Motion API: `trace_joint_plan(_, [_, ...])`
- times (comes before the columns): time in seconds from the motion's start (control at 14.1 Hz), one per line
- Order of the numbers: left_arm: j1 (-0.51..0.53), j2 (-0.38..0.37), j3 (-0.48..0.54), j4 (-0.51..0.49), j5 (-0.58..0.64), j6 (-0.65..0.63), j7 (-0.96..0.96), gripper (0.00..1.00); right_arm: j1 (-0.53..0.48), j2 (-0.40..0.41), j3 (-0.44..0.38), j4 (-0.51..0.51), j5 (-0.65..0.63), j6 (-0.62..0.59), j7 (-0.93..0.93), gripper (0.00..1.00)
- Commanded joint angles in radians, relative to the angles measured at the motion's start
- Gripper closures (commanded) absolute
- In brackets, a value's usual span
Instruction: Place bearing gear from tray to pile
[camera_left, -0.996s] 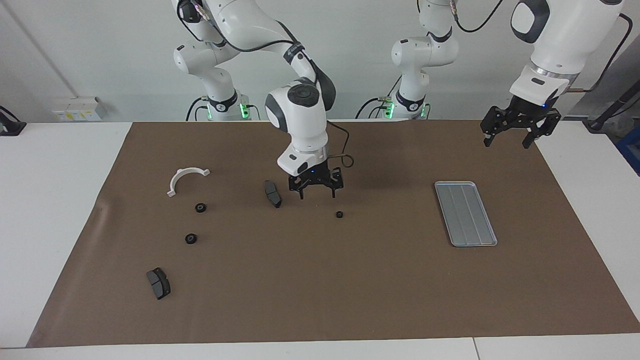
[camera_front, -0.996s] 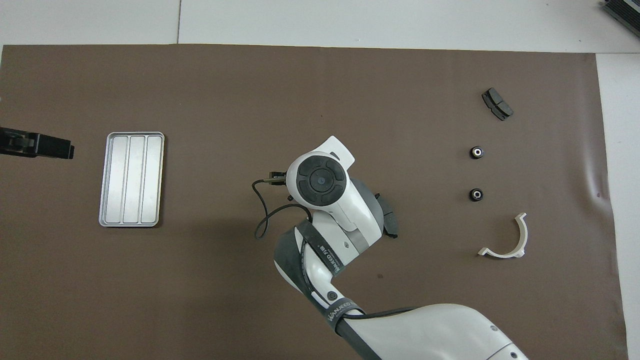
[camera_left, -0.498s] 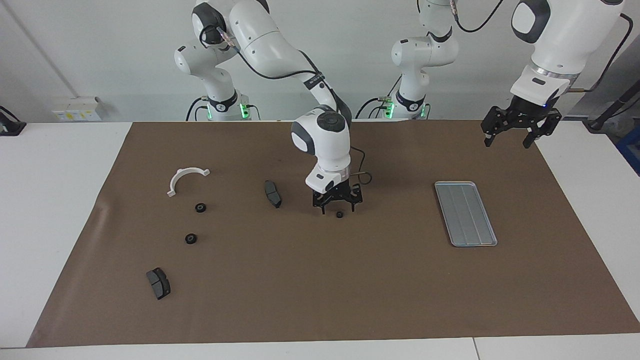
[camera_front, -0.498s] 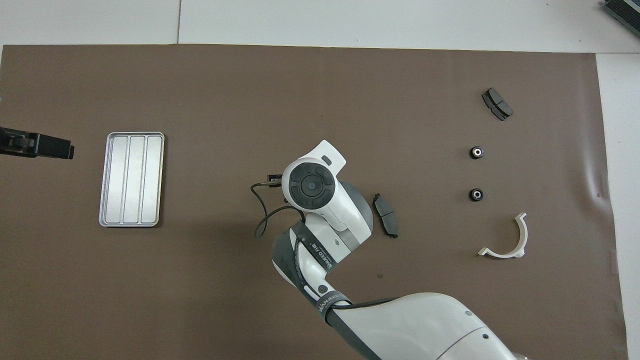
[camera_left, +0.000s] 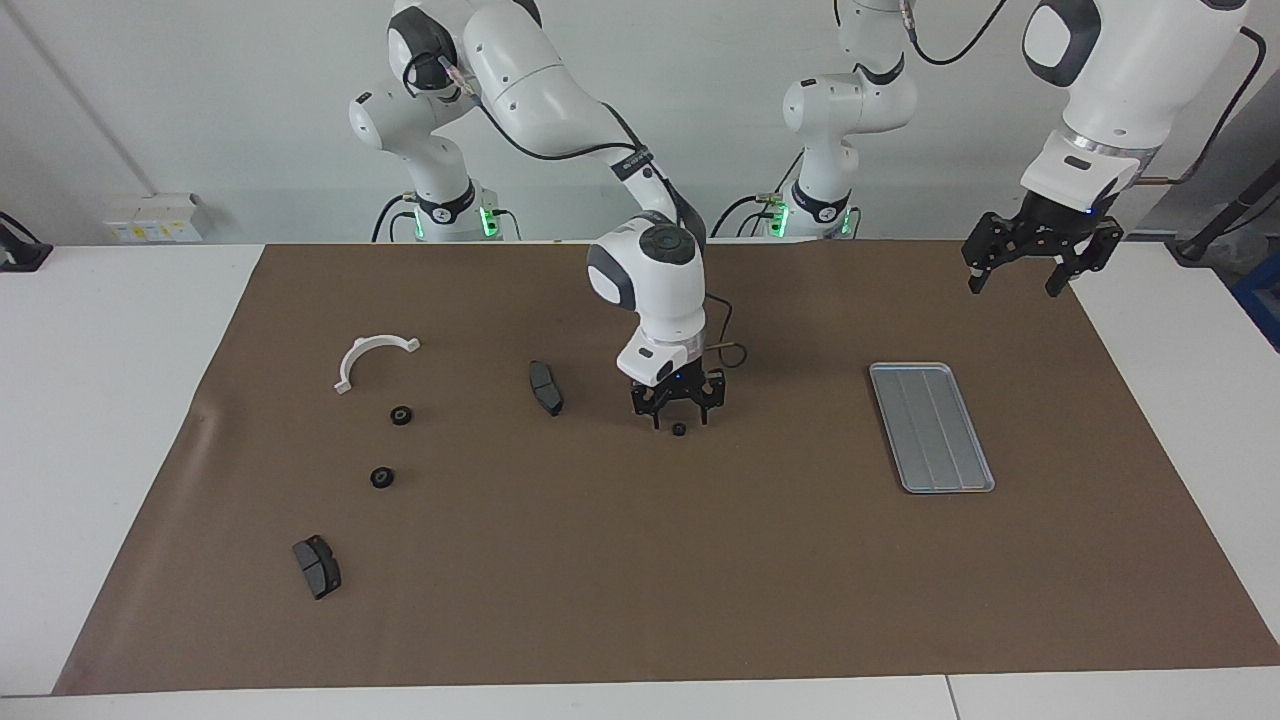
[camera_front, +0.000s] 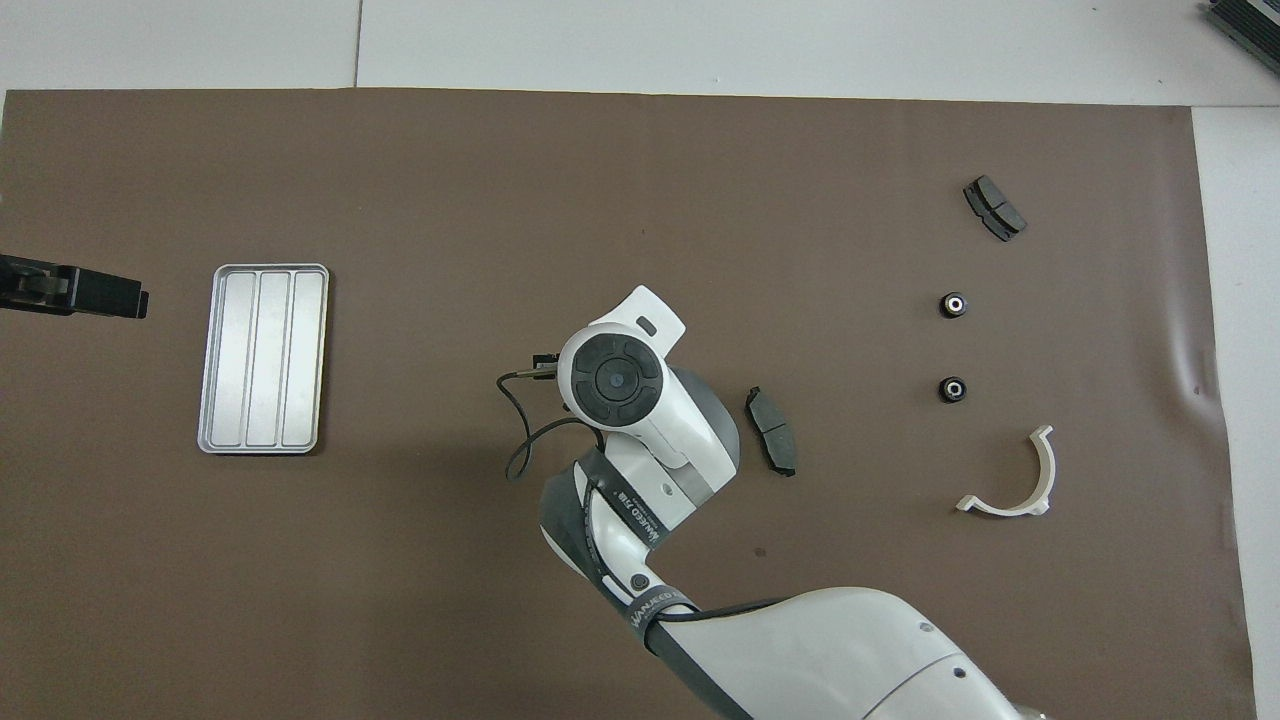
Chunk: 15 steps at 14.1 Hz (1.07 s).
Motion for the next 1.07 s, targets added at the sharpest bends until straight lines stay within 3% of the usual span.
trace_joint_plan(0.0, [-0.002,-0.02,0.003,-0.016,0.009,-0.011,-0.002,0.0,-0.007,0.005,0.001,-0.008,-0.016,0.047,-0.014,0.28])
trace_joint_plan(0.36, [-0.002,-0.022,0.005,-0.016,0.009,-0.012,-0.002,0.0,-0.004,0.019,0.0,-0.017,-0.016,0.081,-0.016,0.29])
trace_joint_plan(0.57, [0.002,-0.025,0.005,-0.022,0.009,-0.012,0.0,0.0,-0.003,0.018,0.0,-0.021,-0.018,0.073,-0.018,0.31])
trace_joint_plan(0.64, [0.002,-0.026,0.005,-0.022,0.009,-0.015,-0.002,0.0,-0.003,0.018,0.0,-0.021,-0.018,0.068,-0.021,0.37])
trace_joint_plan(1.0, [0.003,-0.025,0.005,-0.022,0.009,-0.008,-0.008,0.0,0.005,0.015,0.0,-0.021,-0.018,0.022,-0.024,0.38])
